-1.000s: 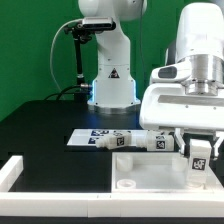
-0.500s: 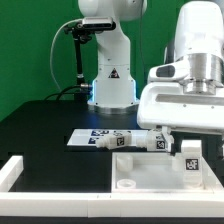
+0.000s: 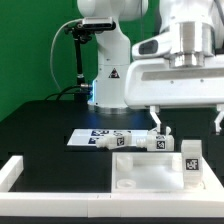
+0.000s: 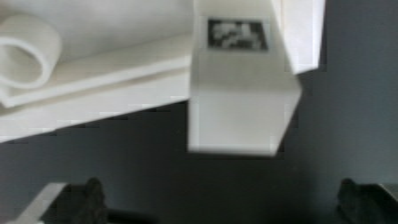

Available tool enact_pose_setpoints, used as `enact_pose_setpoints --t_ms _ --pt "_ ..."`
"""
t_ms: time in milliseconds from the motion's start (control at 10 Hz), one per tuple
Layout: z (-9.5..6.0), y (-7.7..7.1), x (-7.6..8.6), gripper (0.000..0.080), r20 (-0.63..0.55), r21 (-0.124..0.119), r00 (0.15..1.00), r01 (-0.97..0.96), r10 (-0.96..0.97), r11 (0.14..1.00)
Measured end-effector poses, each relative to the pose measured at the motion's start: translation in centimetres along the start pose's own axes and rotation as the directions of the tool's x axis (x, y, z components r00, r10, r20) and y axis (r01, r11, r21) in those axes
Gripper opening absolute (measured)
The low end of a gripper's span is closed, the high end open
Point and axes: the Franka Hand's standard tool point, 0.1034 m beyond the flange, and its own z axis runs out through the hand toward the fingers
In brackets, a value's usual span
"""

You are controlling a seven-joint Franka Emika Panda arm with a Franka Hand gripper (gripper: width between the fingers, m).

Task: Assemble one leg

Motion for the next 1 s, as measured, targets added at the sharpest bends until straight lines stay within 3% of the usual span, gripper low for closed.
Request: enact_pose_setpoints --t_ms 100,300,500,900,1000 --pt "0.4 -0.2 -1.0 0.0648 0.098 0.004 0.995 -0.021 0.021 1.000" --pt "0.6 -0.5 -1.1 0.0648 0.245 0.012 0.968 -0.062 0.058 0.998" --pt "0.9 -0.7 -2.4 0.0648 0.376 -0.002 0.923 -0.087 0.082 0.996" --pt "2.7 -1.6 -3.3 0.0648 0.336 -0.038 0.936 -0.094 0.101 0.995" --pt "2.7 -1.5 -3.2 0.0527 0.334 -0.039 0.936 -0.100 0.108 0.994"
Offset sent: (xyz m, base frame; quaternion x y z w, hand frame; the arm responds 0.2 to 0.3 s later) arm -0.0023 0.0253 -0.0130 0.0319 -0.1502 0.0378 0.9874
